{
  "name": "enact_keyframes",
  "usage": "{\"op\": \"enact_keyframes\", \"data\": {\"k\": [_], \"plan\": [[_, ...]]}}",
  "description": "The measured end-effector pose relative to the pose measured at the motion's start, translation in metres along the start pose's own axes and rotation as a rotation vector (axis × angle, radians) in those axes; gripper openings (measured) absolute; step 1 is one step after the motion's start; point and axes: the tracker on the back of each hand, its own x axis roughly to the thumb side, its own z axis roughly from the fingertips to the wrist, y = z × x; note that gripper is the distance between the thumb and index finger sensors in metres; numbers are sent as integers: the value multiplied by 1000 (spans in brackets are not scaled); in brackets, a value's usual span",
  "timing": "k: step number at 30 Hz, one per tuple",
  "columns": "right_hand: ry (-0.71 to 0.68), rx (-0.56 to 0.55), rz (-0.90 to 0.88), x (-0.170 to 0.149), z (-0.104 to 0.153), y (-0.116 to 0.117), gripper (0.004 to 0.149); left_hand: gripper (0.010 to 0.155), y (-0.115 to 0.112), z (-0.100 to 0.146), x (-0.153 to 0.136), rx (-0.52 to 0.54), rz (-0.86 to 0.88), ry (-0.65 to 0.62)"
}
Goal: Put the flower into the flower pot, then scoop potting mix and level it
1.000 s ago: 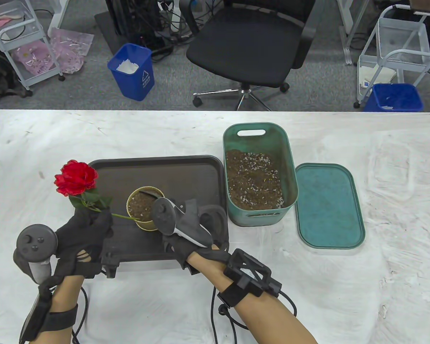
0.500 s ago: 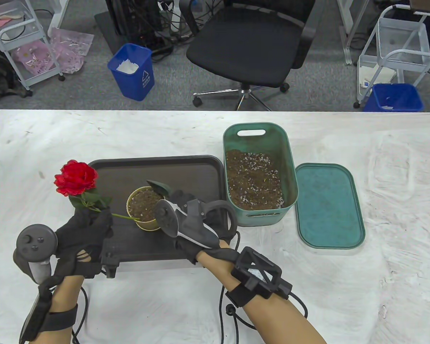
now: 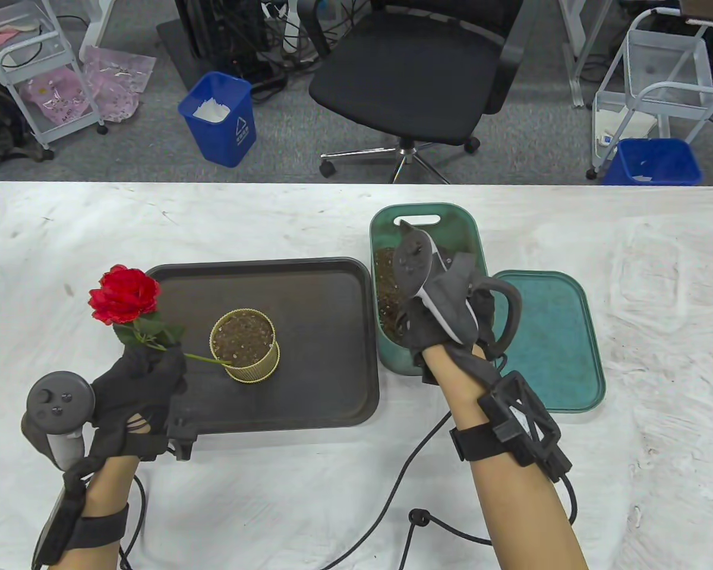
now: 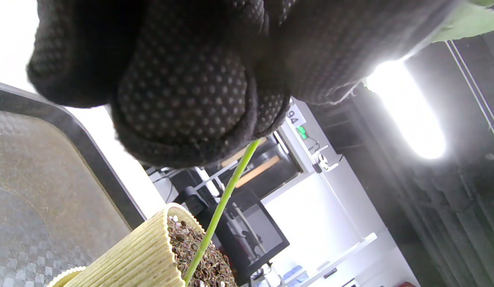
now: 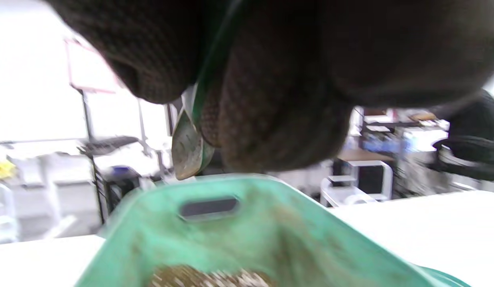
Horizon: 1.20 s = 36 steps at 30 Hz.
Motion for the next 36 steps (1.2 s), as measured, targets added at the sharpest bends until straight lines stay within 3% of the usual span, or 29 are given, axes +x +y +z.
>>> {"op": "enact_keyframes", "data": {"k": [3,6,11,14,26,36], "plan": [[100,214,97,-13,-24,23,52,45,0,0,0,2,-4,-3],[170,340,177,-19,-35,41,52,45,0,0,1,1,-12,-10],[212,494,351,-22,-42,64,51,45,0,0,0,0,-10,-10],[208,563,343,-21,-45,69,50,45,0,0,1,-2,-11,-11],[147,799,-64,-35,-53,78,49,45,0,0,0,1,-8,-7],[141,869,-408,-47,-53,90,51,45,-1,0,1,-1,-9,-10]]}}
